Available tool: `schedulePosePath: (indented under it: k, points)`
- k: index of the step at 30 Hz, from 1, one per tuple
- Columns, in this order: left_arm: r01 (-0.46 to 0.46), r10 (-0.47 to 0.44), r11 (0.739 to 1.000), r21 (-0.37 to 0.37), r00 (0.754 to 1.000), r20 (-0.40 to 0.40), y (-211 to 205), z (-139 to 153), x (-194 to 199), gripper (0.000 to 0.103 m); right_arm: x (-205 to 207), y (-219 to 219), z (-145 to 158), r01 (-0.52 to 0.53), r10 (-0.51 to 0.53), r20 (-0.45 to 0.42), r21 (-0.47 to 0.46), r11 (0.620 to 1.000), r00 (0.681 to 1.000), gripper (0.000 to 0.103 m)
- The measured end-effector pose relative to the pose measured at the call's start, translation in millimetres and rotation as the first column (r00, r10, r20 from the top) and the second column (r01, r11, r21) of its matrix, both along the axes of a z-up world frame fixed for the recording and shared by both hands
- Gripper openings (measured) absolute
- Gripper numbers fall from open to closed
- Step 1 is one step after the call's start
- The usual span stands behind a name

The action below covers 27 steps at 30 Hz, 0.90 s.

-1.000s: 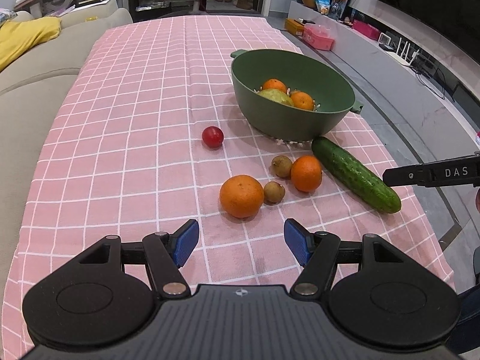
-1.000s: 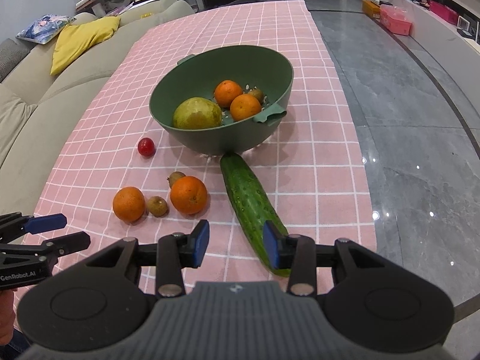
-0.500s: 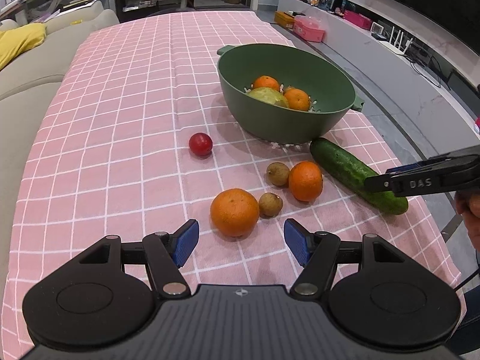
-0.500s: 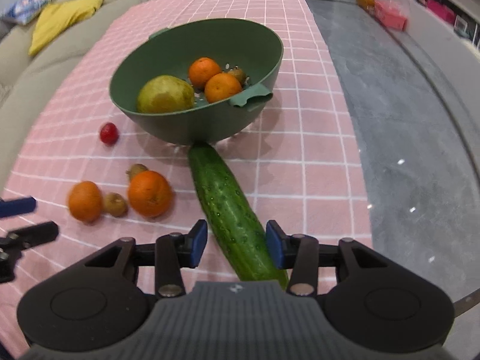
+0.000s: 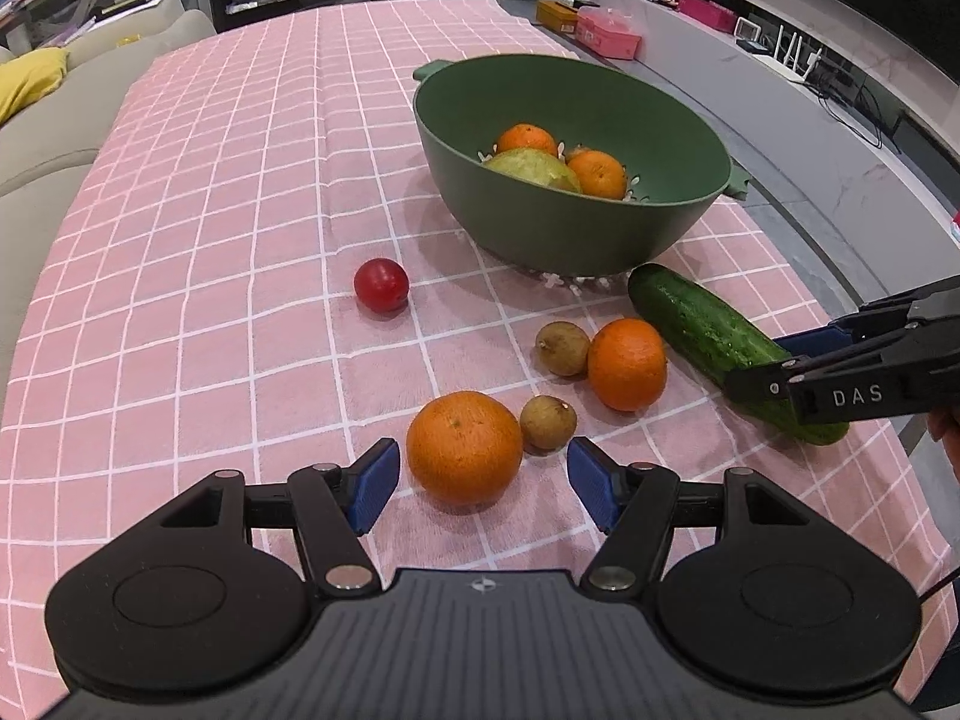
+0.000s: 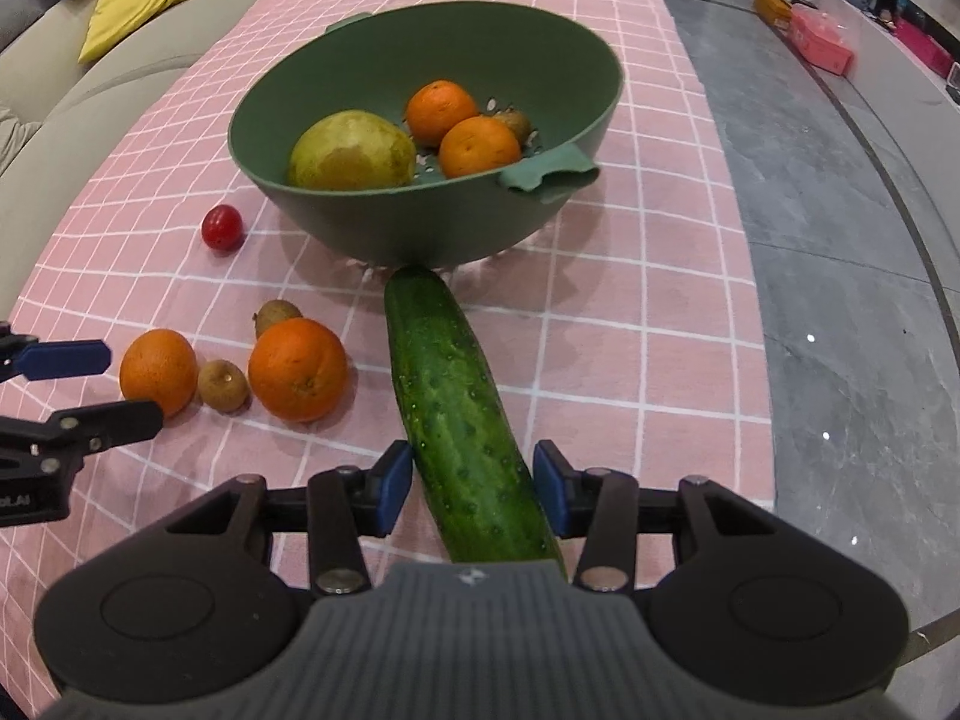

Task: Organize fruits
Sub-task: 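Grasp the cucumber with the right tool while the left tool grasps an orange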

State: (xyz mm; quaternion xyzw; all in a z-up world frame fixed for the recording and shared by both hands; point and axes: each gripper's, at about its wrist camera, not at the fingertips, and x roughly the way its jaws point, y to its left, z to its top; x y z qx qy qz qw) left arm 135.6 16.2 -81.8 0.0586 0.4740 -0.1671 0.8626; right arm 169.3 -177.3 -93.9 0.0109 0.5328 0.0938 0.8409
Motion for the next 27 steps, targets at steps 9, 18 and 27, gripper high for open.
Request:
schedulePosePath:
  k: [9, 18, 27]
  points:
    - [0.000, 0.000, 1.000, -0.004, 1.000, -0.027, 2, -11, 10, 0.071, 5, 7, -8, -0.021, 0.021, -0.007, -0.016, 1.000, 1.000, 0.042]
    - [0.002, -0.002, 1.000, -0.009, 0.999, -0.040, 2, -18, 17, 0.064, 8, 8, -9, -0.027, 0.027, 0.002, -0.015, 1.000, 1.000, 0.042]
    - [0.036, -0.036, 0.999, 0.012, 0.999, -0.021, -1, -20, 18, 0.054, 7, 8, -8, -0.028, 0.028, 0.008, -0.015, 0.999, 1.000, 0.041]
